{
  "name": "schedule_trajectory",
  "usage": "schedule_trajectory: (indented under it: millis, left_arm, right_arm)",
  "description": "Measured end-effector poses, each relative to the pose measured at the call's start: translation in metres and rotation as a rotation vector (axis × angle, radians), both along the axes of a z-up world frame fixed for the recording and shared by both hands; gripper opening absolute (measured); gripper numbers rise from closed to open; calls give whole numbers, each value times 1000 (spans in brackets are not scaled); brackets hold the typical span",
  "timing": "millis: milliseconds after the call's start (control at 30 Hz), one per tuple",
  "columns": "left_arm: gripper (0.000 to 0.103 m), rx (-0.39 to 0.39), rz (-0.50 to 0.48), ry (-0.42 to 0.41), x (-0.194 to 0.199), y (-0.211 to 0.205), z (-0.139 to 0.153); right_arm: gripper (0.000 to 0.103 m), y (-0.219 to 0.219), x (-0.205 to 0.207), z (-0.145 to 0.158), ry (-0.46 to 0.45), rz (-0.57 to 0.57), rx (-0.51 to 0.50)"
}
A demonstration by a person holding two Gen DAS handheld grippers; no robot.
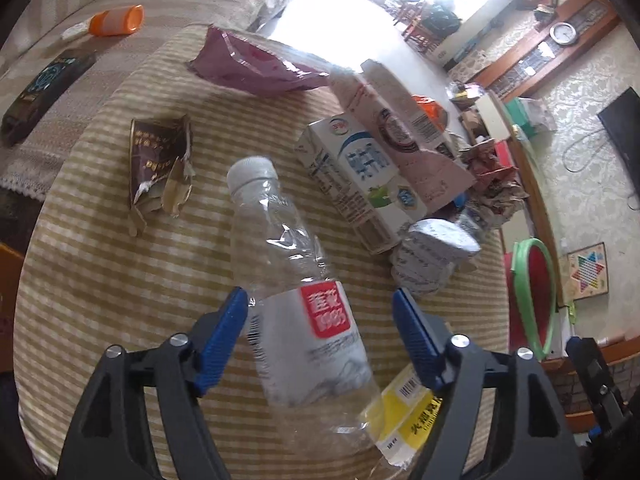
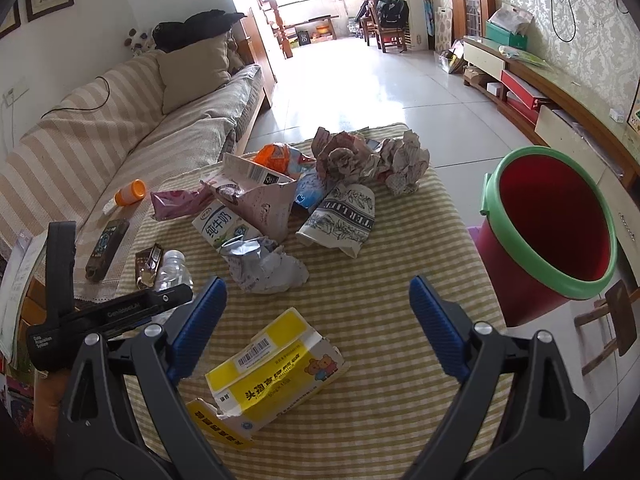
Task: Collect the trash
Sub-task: 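Grasp the clear water bottle with the left tool while the right tool grasps crumpled foil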
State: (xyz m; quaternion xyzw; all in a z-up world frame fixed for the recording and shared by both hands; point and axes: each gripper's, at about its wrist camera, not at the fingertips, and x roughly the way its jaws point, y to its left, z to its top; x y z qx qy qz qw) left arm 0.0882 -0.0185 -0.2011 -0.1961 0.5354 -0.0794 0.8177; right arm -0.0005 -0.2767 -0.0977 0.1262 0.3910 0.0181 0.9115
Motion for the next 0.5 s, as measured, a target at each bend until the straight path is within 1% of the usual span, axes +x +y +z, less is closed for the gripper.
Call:
schedule_trajectory:
  millis: [67, 100, 133, 200, 300, 400, 500]
  left_arm:
    - [71, 1, 11, 12, -1, 2, -7]
    - [64, -5, 12, 23, -2, 3, -11]
    - [54, -20, 15, 30, -3, 6, -14]
    - [52, -60, 21, 25, -7, 12, -15]
    - [51, -70, 6, -5, -14, 18, -7]
    - [51, -34, -22, -53, -23, 21, 5]
    - [51, 5, -39, -83, -29, 24, 15]
  right_arm:
    - [91, 1, 3, -4, 8, 6, 5]
    - [91, 2, 4, -5, 11, 9, 4]
    - [91, 3, 6, -7, 14, 17, 2]
    - [91, 6, 12, -9, 13, 33, -1]
    - [91, 14, 27, -12, 14, 72, 6]
    - [91, 25, 46, -19, 24, 123, 29]
    - [91, 39, 65, -28, 50, 162, 34]
